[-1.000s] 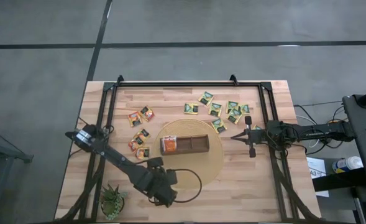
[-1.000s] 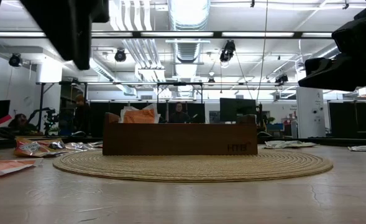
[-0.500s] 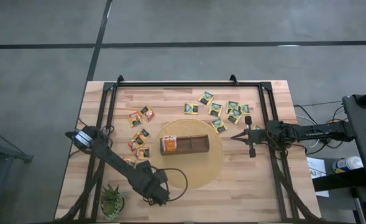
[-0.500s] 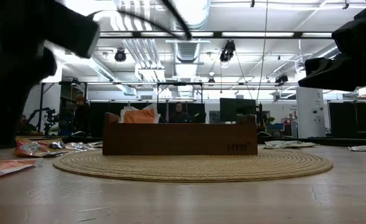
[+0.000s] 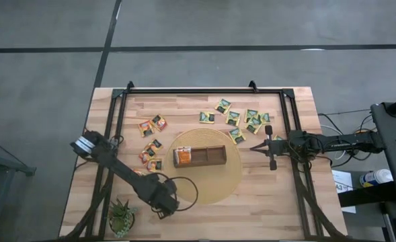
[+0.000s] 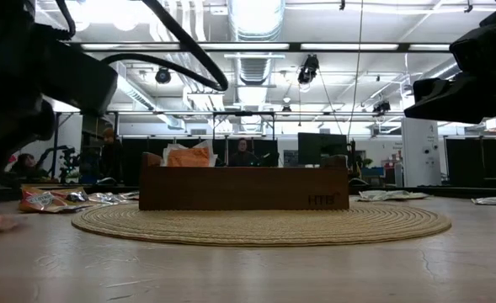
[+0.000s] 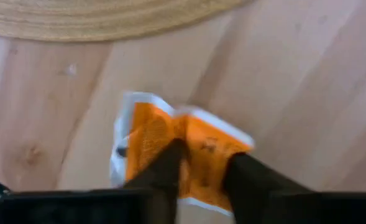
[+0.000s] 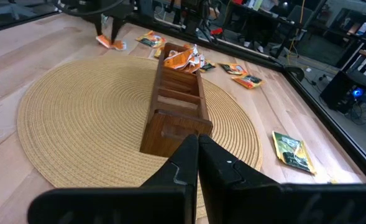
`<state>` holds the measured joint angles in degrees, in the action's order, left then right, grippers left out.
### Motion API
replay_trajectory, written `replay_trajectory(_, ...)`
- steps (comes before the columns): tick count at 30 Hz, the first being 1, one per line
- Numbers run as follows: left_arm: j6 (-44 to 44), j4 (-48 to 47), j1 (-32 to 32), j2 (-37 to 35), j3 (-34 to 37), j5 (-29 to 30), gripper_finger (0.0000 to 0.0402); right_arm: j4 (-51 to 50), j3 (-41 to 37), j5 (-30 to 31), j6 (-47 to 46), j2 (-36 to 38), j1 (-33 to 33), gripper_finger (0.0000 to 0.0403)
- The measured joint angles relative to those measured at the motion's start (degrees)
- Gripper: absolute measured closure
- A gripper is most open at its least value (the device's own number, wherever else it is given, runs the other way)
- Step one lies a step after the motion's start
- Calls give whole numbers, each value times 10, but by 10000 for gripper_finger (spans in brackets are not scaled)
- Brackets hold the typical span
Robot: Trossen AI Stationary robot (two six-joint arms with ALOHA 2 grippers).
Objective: Pick & Place Tea
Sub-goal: Put the white orange tea bag into the left section of the wooden organizer
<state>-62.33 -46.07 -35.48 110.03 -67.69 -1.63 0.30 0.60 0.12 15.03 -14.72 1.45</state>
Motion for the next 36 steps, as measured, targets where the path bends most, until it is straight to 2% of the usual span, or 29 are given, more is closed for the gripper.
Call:
replay_trajectory(2, 15, -16, 0, 0, -21, -4, 372, 0, 0, 0, 0, 0, 0, 394)
replay_trajectory(3, 20, -32, 0, 0, -35, 2, 382, 0, 0, 0, 0, 0, 0, 394)
replay_trajectory(7, 31, -127, -3, 8, -105, 94, 390, 0, 0, 0, 0, 0, 0, 394)
replay_trajectory(12, 74, -202, -7, 6, -205, 256, 390, 0, 0, 0, 0, 0, 0, 394)
replay_trajectory(14, 107, -204, -7, 10, -228, 319, 390, 0, 0, 0, 0, 0, 0, 394)
replay_trajectory(19, 189, -195, 5, 9, -243, 429, 390, 0, 0, 0, 0, 0, 0, 394)
replay_trajectory(23, 195, -194, 28, 9, -223, 487, 390, 0, 0, 0, 0, 0, 0, 394)
replay_trajectory(26, 209, -186, 48, 9, -200, 502, 390, 0, 0, 0, 0, -1, 0, 394)
replay_trajectory(32, 272, -95, 86, 9, -146, 482, 390, 0, 0, 0, 0, -1, 0, 394)
replay_trajectory(36, 283, -72, 105, 9, -123, 486, 390, 0, 0, 0, 0, -1, 0, 394)
